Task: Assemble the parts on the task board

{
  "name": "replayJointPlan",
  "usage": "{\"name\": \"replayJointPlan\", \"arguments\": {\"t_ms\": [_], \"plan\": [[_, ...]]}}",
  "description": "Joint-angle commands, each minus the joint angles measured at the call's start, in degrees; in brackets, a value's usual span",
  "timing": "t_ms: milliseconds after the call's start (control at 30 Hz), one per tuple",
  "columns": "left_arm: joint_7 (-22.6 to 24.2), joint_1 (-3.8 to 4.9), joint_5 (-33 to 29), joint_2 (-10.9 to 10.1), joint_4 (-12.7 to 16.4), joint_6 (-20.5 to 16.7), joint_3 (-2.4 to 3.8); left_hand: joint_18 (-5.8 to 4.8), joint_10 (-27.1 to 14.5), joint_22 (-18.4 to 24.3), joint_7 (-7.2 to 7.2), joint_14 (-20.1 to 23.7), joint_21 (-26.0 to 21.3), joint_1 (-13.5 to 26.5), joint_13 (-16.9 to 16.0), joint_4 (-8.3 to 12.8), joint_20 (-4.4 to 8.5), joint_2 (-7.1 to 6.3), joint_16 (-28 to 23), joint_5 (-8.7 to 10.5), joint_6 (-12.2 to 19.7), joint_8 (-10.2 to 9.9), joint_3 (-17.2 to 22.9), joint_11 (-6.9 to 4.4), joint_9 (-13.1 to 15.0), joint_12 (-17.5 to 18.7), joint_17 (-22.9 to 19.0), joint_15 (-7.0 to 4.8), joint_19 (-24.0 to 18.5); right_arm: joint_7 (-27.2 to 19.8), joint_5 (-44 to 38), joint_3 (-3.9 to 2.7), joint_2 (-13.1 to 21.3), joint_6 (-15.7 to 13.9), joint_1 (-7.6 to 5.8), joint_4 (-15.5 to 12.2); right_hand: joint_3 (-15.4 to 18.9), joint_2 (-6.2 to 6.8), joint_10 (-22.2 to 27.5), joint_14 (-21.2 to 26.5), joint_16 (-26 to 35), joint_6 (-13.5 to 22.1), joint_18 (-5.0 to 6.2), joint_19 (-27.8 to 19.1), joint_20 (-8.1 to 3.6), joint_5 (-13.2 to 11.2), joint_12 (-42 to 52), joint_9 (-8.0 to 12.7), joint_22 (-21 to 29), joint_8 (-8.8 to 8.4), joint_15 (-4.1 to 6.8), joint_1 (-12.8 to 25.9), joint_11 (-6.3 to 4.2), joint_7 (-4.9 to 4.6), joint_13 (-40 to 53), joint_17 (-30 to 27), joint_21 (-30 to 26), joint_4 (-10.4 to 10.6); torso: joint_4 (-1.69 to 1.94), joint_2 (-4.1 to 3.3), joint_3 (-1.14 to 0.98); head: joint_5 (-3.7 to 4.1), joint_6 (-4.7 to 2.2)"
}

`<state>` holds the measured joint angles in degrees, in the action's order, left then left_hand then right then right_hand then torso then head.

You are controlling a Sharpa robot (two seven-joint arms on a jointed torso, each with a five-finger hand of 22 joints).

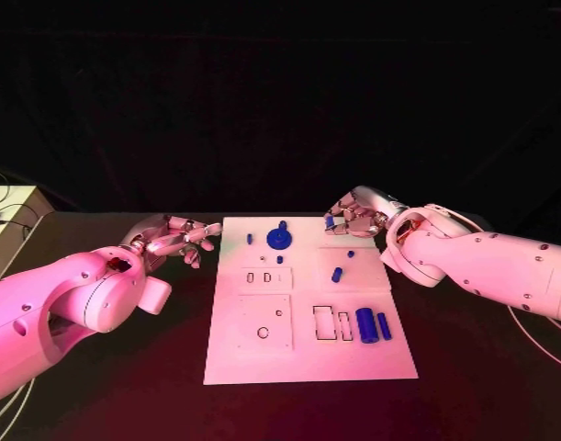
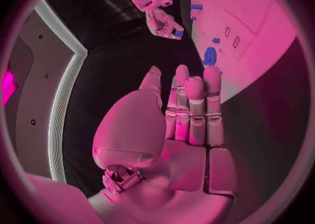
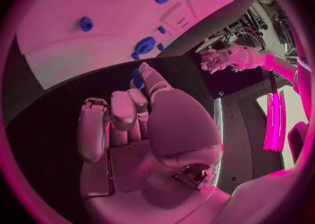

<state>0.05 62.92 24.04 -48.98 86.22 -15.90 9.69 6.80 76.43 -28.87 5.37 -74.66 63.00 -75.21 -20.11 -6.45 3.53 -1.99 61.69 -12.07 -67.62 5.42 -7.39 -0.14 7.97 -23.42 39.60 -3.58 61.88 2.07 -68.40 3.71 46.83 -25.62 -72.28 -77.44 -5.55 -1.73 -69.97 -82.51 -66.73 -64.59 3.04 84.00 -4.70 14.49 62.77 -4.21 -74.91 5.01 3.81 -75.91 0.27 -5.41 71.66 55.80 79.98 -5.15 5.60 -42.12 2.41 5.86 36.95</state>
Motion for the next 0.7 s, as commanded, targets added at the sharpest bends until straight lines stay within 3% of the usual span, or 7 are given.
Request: {"name": "replayJointPlan", "arguments": {"t_ms": [33,100,167,300,400,567,700], "plan": [[-8.23,0.64,4.93,1.31,-1.22,3.54,0.01,1.16,-2.3,-1.48,-0.75,-0.31,1.86,0.82,-5.76,-0.47,0.14,-0.24,1.7,-0.08,0.06,1.14,0.7,-0.37,1.85,-6.61,2.51,-0.16,-0.32,7.16,-5.81,0.12,-0.61,2.03,-0.15,-2.7,-0.19,-0.28,0.02,0.0,0.3,-0.85,-0.52,5.18,0.1,0.01,-0.35,-0.09,-12.32,-0.21,0.04,-0.12,0.2,-0.46,-0.03,0.01,0.06,-0.29,-0.22,0.66,-0.14,-0.68,0.31],[-9.76,0.96,6.01,2.27,-1.96,3.94,0.0,1.4,-4.6,-2.51,-1.47,-1.09,2.89,1.94,-11.21,-1.35,0.26,-0.73,2.91,-0.19,0.14,3.39,1.55,-0.89,5.03,-12.97,4.81,-0.43,-0.35,8.43,-6.56,0.34,-1.21,2.2,-0.2,-4.2,-0.28,-0.1,0.0,-0.01,0.37,-0.86,-0.51,5.18,0.09,0.73,-0.38,-0.08,-12.31,-0.28,0.05,-0.26,0.21,-0.52,-0.02,-0.01,0.02,-0.52,-0.28,0.86,-0.1,-0.95,0.39],[-11.17,1.16,7.04,3.04,-2.45,4.39,-0.02,1.38,-7.13,-5.34,-1.79,-1.96,4.57,3.17,-15.68,-2.8,0.38,-1.55,3.94,-0.26,2.22,6.87,3.27,-1.26,10.29,-18.15,7.13,-0.53,0.66,9.39,-7.04,0.6,-1.89,2.32,-0.23,-5.18,-0.36,-0.04,-0.02,0.0,0.43,-0.85,-0.5,5.18,0.09,1.19,-0.38,-0.08,-12.3,-0.32,0.05,-0.33,0.23,-0.55,-0.01,-0.04,-0.02,-0.67,-0.4,1.04,-0.13,-1.33,0.51],[-13.44,1.51,8.83,4.46,-3.1,5.18,-0.11,1.48,-9.0,-8.77,-2.1,-3.11,6.3,4.83,-18.9,-6.51,0.19,-3.33,4.38,-0.15,6.95,13.32,5.95,-1.1,21.29,-22.1,10.01,-0.78,1.65,10.87,-7.73,1.1,-3.19,2.54,-0.25,-6.53,-0.49,0.03,-0.02,-0.04,0.54,-0.92,-0.49,5.17,0.11,1.33,-0.49,-0.08,-12.28,-0.41,0.04,-0.12,0.21,-0.53,-0.03,-0.06,-0.08,-0.83,-0.34,1.33,-0.07,-1.45,0.95],[-15.04,1.85,10.48,5.57,-3.26,5.52,-0.51,1.69,-9.31,-9.44,-1.97,-3.09,6.34,4.73,-18.82,-8.18,-0.07,-3.88,3.59,-0.25,8.33,13.23,6.23,-0.93,24.19,-22.24,10.57,-0.52,1.47,11.78,-8.13,1.39,-4.3,2.7,-0.21,-7.28,-0.54,0.04,-0.05,-0.05,0.59,-0.98,-0.49,5.18,0.1,1.41,-0.46,-0.09,-12.29,-0.43,0.04,-0.06,0.2,-0.52,0.01,-0.07,-0.08,-0.91,-0.25,1.55,-0.06,-1.47,1.17],[-18.33,3.02,12.58,7.52,-3.3,4.93,-1.91,1.77,-9.44,-10.08,-1.88,-3.24,6.11,5.48,-18.26,-9.71,-0.2,-4.7,2.77,-0.14,8.2,11.73,4.6,-0.8,25.55,-21.98,11.18,-0.48,1.48,12.78,-8.25,1.73,-6.1,3.09,-0.11,-7.8,-0.64,0.1,-0.04,-0.06,0.66,-1.06,-0.47,5.18,0.1,1.83,-0.47,-0.11,-12.26,-0.44,0.04,0.03,0.19,-0.52,0.05,-0.07,-0.17,-1.08,-0.24,1.72,0.06,-1.76,1.29],[-20.7,3.57,12.02,8.7,-3.24,4.37,-2.58,1.85,-9.2,-10.2,-1.53,-3.21,5.53,6.36,-17.12,-9.93,-0.32,-4.64,1.55,-0.16,7.56,8.65,3.49,-0.55,24.69,-20.66,10.92,-0.31,1.46,13.18,-8.13,1.85,-7.12,3.49,0.03,-8.13,-0.64,0.11,-0.06,-0.06,0.69,-1.06,-0.46,5.18,0.1,1.82,-0.44,-0.11,-12.26,-0.45,0.03,0.09,0.18,-0.54,0.07,-0.1,-0.2,-1.08,-0.22,1.75,0.06,-2.07,0.43]]}}
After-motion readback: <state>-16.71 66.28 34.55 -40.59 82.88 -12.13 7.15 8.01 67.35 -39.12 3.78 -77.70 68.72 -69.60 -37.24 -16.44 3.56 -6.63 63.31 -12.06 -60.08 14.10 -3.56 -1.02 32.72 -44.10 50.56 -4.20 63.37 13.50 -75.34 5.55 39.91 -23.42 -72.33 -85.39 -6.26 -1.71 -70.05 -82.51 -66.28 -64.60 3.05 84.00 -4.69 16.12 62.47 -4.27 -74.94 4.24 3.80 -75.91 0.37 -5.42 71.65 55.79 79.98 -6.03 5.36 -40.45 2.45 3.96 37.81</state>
